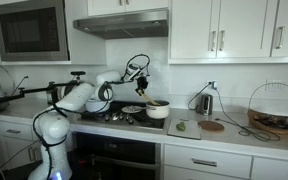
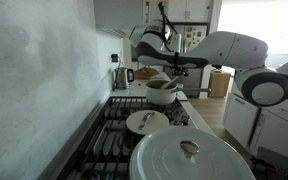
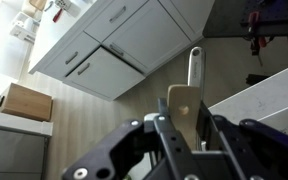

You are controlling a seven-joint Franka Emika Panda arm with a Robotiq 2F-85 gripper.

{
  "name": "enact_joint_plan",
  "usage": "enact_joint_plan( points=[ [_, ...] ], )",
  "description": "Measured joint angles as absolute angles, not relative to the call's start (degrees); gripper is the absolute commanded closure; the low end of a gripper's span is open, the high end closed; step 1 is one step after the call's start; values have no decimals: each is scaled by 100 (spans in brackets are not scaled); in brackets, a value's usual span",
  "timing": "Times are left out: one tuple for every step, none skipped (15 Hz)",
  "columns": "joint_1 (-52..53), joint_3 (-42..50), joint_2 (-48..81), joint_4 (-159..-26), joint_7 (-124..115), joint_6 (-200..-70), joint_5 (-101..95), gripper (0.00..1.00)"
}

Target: Remove the wooden spatula from the chopping board and use it to stir the contents in the pot on the right side of the stove, return the wooden spatula to the chopping board

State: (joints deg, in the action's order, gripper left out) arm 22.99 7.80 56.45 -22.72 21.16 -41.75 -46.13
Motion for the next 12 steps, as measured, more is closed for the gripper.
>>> enact_joint_plan(
  points=[
    [2283, 769, 5640, -2253, 2116, -4175, -4519, 93],
    [2269, 760, 5639, -2227, 2116, -4176, -4439, 93],
    [2256, 754, 5636, -2209, 2116, -4177, -4362, 93],
    [2245, 750, 5635, -2191, 2116, -4178, -4304, 93],
    [2236, 750, 5634, -2172, 2116, -4178, -4248, 93],
    [2231, 750, 5632, -2162, 2116, -4181, -4210, 93],
    [2227, 750, 5626, -2161, 2115, -4192, -4164, 93],
    [2226, 750, 5620, -2161, 2114, -4206, -4126, 93],
    [2226, 750, 5616, -2161, 2114, -4217, -4106, 93],
    [2226, 750, 5612, -2161, 2114, -4228, -4091, 93],
    [2225, 750, 5609, -2161, 2114, -4236, -4076, 93],
    [2224, 750, 5604, -2161, 2113, -4243, -4062, 93]
  ],
)
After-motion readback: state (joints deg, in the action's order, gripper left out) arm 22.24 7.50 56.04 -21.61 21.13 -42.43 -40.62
